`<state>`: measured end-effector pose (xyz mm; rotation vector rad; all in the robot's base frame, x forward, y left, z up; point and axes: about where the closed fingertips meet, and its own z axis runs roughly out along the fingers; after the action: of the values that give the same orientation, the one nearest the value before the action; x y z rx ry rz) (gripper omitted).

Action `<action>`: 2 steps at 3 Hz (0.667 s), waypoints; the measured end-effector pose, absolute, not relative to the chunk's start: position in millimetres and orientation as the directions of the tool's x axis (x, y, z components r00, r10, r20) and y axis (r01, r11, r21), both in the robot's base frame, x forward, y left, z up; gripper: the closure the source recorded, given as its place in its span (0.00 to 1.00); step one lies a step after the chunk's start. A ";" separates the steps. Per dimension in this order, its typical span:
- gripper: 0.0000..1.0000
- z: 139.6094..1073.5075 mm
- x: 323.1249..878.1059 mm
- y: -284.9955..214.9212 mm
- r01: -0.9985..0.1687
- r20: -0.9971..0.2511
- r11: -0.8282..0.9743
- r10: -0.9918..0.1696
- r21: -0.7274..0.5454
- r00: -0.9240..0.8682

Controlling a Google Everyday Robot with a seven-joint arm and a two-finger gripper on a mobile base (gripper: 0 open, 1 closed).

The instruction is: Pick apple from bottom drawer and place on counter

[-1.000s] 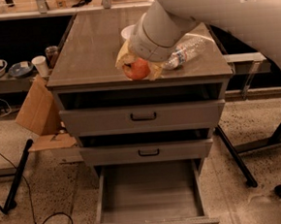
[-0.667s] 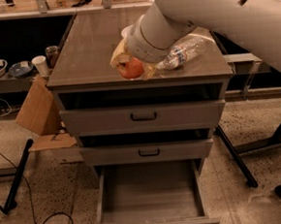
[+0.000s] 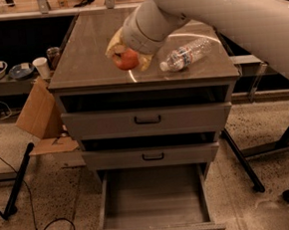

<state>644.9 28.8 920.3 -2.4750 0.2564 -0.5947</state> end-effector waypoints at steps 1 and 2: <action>1.00 926.2 665.8 42.7 -0.041 0.363 -0.821 -0.296 -0.570 0.883; 1.00 924.1 681.8 58.7 -0.036 0.353 -0.826 -0.279 -0.562 0.893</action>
Offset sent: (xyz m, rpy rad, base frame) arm 0.0561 0.0456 0.0041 -0.0238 0.0219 0.0372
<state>681.8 58.7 924.1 -2.4934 0.2267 -0.5768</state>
